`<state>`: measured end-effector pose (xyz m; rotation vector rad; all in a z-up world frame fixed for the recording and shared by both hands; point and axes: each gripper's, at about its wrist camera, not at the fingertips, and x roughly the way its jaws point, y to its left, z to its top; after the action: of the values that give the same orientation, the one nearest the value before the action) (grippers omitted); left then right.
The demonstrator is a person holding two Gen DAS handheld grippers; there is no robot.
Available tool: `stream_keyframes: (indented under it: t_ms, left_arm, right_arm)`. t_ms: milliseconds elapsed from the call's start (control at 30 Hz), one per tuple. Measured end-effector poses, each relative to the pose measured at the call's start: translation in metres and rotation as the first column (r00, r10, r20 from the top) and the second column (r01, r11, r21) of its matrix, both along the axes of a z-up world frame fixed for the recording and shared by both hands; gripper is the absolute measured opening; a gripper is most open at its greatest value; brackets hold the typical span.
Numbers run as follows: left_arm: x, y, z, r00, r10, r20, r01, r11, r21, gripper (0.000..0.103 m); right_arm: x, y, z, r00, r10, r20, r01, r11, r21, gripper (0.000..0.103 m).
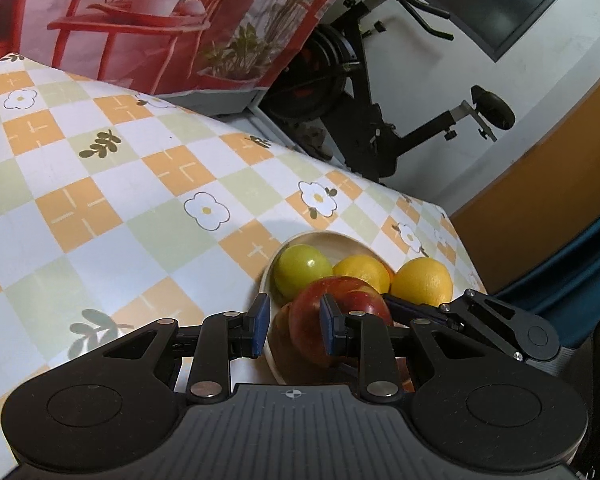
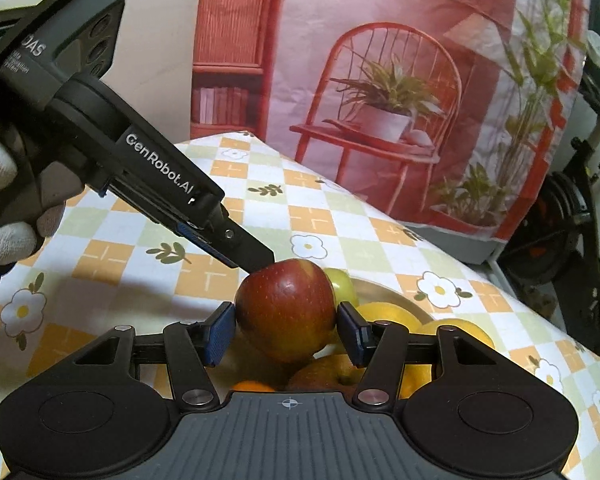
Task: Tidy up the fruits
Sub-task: 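Carry the held red apple into the beige plate and lower it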
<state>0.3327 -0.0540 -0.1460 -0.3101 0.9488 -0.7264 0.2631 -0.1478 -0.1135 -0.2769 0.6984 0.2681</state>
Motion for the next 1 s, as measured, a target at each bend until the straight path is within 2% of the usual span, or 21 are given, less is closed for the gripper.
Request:
stream_keyframes:
  t_ms: [533, 767, 1000]
  left_arm:
    - [0.003, -0.003, -0.003, 1.0, 0.002, -0.007, -0.002, 1.0, -0.001, 0.028]
    - [0.004, 0.006, -0.003, 1.0, 0.028, -0.011, -0.028, 1.0, -0.006, 0.028]
    - [0.0, 0.007, -0.003, 1.0, 0.014, -0.01, -0.014, 1.0, 0.008, 0.029]
  right_arm:
    - [0.002, 0.009, -0.006, 1.0, 0.004, 0.023, -0.002, 0.994, -0.109, 0.053]
    - [0.006, 0.014, -0.008, 1.0, 0.029, -0.001, -0.029, 0.995, -0.092, 0.054]
    - [0.005, 0.012, -0.01, 0.999, 0.023, -0.022, -0.025, 0.996, -0.083, 0.055]
